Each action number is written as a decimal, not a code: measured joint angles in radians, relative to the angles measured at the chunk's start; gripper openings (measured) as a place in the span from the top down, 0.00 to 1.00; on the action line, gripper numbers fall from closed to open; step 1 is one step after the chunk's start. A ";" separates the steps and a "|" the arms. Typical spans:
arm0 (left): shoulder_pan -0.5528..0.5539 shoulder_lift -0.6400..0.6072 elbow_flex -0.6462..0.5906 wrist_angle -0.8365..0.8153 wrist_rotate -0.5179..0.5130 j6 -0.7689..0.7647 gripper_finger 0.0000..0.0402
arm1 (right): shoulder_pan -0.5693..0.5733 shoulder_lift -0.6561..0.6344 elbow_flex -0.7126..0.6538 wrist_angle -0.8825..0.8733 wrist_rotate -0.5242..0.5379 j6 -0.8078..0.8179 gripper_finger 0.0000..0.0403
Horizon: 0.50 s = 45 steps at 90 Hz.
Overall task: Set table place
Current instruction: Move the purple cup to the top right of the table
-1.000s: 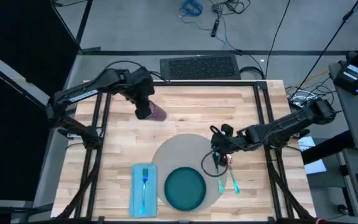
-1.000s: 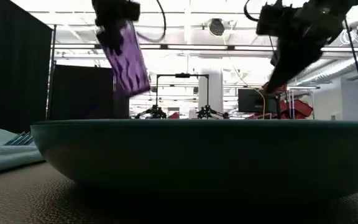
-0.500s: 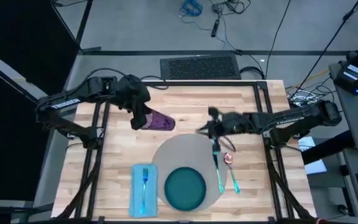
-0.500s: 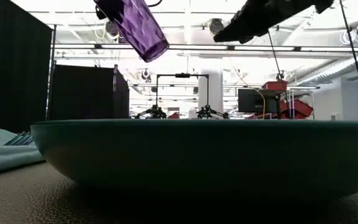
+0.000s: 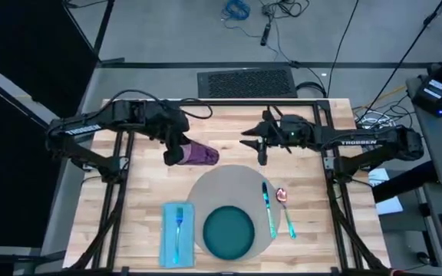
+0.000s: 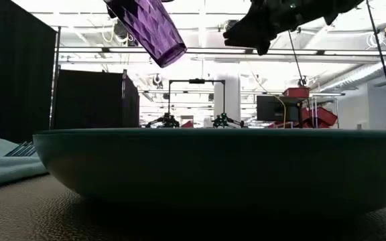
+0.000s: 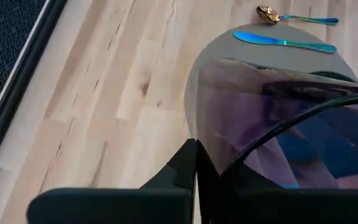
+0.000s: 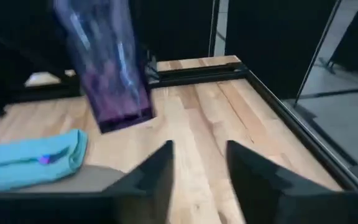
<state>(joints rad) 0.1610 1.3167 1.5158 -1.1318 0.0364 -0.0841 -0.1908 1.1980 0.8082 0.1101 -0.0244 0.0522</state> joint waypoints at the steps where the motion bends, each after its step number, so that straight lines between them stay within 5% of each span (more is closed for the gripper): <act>1: 0.000 0.000 0.000 -0.001 0.000 0.003 1.00 | -0.001 0.000 0.000 0.000 0.000 0.007 0.55; 27: 0.021 0.004 0.000 0.010 -0.018 0.044 1.00 | -0.003 0.052 0.000 0.009 -0.008 0.130 0.07; 45: 0.054 0.036 0.000 0.058 0.006 0.068 1.00 | 0.046 0.094 0.031 0.044 -0.064 0.112 0.04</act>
<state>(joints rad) 0.2149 1.3531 1.5154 -1.0742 0.0422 -0.0158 -0.1451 1.2919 0.8390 0.1537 -0.0886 0.1642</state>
